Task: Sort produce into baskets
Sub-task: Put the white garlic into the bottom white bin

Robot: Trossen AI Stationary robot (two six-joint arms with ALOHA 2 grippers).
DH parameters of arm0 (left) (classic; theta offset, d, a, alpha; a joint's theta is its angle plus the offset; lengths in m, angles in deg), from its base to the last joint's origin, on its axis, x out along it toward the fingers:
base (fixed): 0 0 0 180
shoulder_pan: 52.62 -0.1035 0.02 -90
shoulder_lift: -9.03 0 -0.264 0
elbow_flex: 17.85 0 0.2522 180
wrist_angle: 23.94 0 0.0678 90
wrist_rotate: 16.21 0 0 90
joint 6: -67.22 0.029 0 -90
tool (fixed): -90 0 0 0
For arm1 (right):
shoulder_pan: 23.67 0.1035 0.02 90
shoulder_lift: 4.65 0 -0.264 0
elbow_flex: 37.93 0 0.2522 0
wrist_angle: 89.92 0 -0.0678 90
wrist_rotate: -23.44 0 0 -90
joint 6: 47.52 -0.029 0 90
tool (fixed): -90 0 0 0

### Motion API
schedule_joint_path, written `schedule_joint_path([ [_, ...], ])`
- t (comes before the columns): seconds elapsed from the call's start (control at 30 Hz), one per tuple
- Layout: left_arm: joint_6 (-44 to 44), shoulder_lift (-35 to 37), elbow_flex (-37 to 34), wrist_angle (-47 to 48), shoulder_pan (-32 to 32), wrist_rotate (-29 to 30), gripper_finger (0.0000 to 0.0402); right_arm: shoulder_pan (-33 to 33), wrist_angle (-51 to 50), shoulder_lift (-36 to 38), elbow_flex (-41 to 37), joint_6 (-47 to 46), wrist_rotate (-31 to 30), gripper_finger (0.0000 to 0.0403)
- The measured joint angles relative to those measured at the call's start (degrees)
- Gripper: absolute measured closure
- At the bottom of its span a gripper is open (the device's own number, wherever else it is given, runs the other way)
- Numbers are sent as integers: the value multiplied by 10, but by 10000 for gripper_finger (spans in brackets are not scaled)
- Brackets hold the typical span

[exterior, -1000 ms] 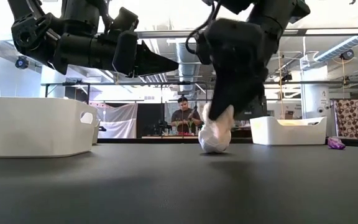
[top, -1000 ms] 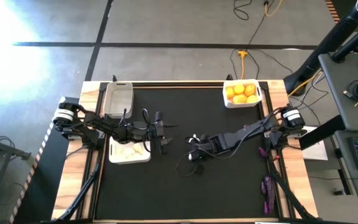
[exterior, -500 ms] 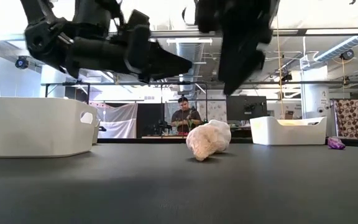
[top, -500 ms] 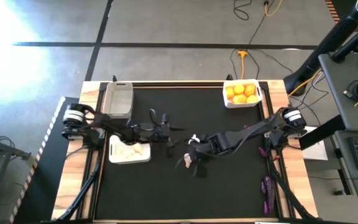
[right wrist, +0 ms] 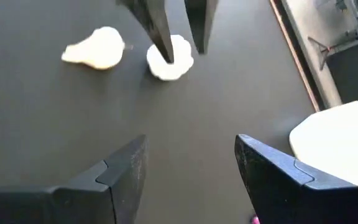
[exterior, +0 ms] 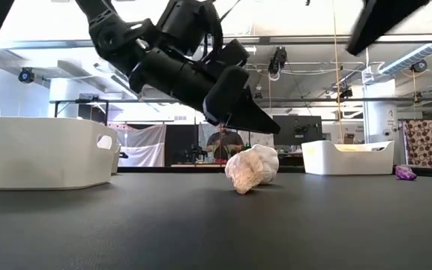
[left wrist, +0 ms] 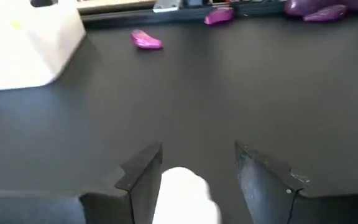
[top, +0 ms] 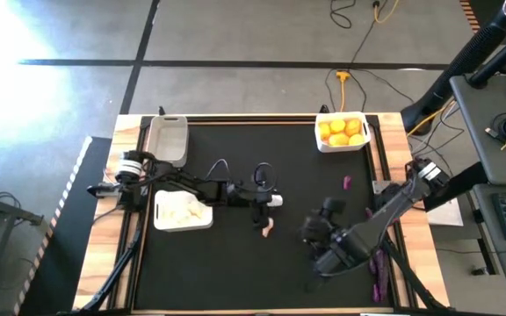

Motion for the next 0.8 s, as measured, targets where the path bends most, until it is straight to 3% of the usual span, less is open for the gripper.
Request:
schedule_joint_path([
  [0.23,-49,0,-9,0,-2,13,219,15,108,33,-142,-22,2,151],
  [0.37,-30,-12,-9,-6,-5,44,219,2,237,43,-227,35,2,142],
  [0.53,-62,-42,-9,-19,-5,29,219,-22,392,44,-303,106,43,142],
  [0.8,-107,-63,-6,-31,-9,31,220,-40,430,44,-341,161,36,152],
])
